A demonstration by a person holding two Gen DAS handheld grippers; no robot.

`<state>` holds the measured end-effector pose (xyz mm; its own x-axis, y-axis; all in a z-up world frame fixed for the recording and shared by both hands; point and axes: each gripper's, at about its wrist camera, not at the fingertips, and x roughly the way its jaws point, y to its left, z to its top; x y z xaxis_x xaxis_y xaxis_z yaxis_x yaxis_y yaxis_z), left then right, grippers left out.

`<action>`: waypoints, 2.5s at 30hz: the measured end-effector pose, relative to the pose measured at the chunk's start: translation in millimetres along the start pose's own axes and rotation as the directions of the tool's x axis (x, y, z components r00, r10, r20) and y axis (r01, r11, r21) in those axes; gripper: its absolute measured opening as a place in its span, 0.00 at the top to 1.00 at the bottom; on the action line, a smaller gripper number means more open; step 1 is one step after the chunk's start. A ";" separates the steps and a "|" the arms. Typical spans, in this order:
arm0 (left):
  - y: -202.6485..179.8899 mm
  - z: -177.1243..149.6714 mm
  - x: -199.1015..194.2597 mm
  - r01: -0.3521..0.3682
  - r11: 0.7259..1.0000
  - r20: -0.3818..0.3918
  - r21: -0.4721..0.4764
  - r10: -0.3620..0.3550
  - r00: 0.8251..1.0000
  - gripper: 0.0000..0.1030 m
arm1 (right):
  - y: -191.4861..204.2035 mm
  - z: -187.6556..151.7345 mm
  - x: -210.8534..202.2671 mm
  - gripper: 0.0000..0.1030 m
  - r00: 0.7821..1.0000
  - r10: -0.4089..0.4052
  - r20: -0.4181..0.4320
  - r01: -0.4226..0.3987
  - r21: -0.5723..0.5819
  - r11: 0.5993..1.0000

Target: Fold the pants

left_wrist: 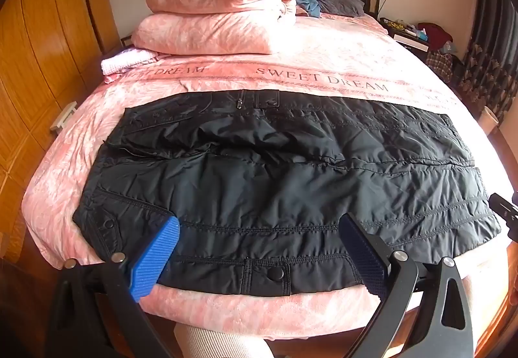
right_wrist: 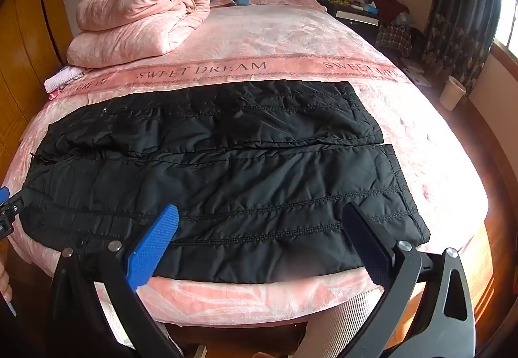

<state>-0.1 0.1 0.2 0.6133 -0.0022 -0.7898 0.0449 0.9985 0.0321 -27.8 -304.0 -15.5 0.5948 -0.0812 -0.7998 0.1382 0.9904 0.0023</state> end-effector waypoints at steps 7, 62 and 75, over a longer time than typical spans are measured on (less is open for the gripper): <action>2.4 0.8 1.6 0.004 1.000 -0.004 -0.009 -0.004 1.000 0.04 | -2.2 0.2 2.9 0.02 1.000 -0.001 0.001 0.001 0.004 1.000; -6.6 4.0 5.4 -0.002 1.000 0.003 0.012 0.001 1.000 0.04 | -12.4 3.4 7.0 0.02 1.000 -0.011 -0.005 0.011 0.028 1.000; -7.6 3.0 6.1 -0.002 1.000 0.001 0.013 0.002 1.000 0.04 | -13.9 1.3 8.7 0.02 1.000 -0.013 -0.007 0.013 0.030 0.999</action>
<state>5.6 -7.7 -3.1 0.6145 0.0000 -0.7889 0.0535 0.9977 0.0417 -23.5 -318.6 -21.7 0.5876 -0.0931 -0.8038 0.1695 0.9855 0.0098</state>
